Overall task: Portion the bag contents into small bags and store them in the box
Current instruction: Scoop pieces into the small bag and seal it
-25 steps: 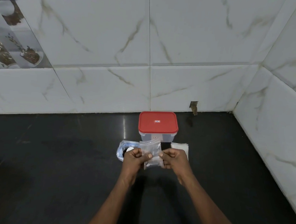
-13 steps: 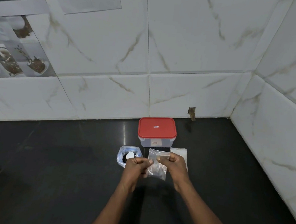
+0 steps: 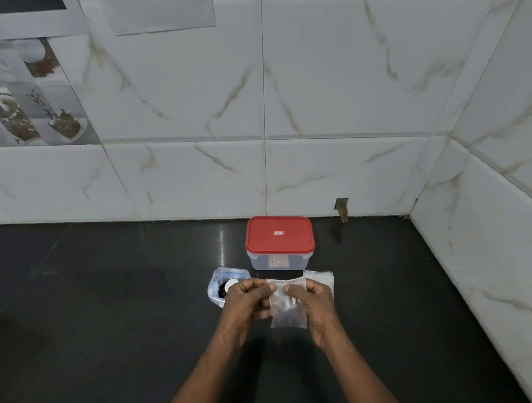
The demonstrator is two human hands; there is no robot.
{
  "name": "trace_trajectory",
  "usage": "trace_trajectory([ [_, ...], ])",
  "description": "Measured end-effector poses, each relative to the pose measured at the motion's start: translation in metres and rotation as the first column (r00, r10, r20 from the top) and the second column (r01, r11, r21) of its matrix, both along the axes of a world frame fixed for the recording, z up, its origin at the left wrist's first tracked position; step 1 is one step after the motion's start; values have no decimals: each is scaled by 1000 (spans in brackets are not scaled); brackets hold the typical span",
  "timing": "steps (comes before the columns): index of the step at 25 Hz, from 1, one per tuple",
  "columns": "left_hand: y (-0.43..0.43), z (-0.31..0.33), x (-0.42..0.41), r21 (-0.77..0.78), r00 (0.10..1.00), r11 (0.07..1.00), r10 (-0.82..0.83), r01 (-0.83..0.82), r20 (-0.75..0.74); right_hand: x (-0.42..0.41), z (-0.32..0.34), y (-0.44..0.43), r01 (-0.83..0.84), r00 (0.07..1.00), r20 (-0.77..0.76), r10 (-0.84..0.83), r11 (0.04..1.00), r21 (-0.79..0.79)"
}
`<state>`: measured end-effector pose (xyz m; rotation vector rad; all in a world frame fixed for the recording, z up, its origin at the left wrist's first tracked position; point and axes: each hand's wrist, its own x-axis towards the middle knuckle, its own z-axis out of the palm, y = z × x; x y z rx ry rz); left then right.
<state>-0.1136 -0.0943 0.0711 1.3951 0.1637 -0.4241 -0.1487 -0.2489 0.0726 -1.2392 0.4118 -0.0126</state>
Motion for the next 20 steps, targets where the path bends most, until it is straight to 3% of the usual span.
trace_trajectory([
  [12,0,0,3,83,992,989,-117,121,-47,8,-8,4,-124,985,-138,108,986,-109],
  [20,-4,-5,11,211,994,975,-85,69,71,15,-6,8,-123,989,-106,103,970,-209],
])
